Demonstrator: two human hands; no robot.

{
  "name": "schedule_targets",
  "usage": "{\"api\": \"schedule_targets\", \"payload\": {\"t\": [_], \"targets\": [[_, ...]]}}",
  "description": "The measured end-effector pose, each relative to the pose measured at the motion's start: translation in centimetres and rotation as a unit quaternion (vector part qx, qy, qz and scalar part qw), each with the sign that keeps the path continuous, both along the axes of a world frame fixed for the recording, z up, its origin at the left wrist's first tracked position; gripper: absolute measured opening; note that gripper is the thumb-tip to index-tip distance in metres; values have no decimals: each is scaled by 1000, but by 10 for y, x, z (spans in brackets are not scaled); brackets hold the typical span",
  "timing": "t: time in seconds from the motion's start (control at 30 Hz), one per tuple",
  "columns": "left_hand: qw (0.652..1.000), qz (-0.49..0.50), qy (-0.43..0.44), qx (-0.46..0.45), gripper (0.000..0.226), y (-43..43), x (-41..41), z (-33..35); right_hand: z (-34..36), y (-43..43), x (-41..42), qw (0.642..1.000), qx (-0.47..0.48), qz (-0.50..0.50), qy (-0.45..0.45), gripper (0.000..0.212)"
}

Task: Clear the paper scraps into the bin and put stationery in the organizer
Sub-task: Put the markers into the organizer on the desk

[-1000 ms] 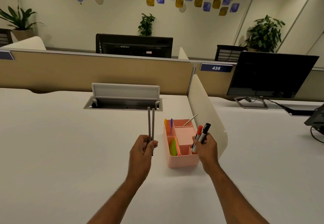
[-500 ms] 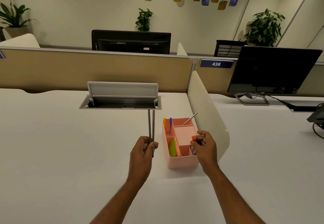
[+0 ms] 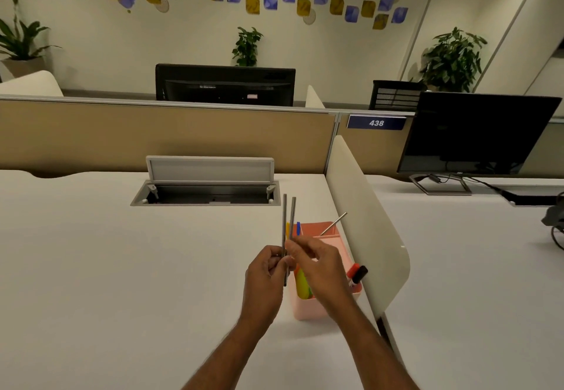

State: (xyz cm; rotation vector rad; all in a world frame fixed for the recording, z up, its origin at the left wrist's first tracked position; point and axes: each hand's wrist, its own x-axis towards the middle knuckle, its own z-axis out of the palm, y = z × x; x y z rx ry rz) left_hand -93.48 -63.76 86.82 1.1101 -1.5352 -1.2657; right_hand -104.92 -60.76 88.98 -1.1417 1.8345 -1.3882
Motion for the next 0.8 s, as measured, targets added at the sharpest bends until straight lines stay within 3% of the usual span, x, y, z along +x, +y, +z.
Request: {"api": "schedule_targets", "payload": {"t": [0.17,0.27,0.4,0.53,0.8], "targets": [[999,-49,-13,-13,22,-7,-8,1,-2,-13,-7,998,14,5,-68,22],[998,-56,-13,-15,24,-17,-10,1,-2,-22,-16,998,16,-3,-61,24],[999,-20,-23,15,34,-28,-3,-4,4,-45,-39,987,-54,-148,-35,12],[999,25,-43,7,41,-35,6,-14,2,-70,-59,958,-90,-270,31,15],[997,53,-58,-1,34,-43,34,-34,-36,-103,-71,964,27,-255,68,19]]}}
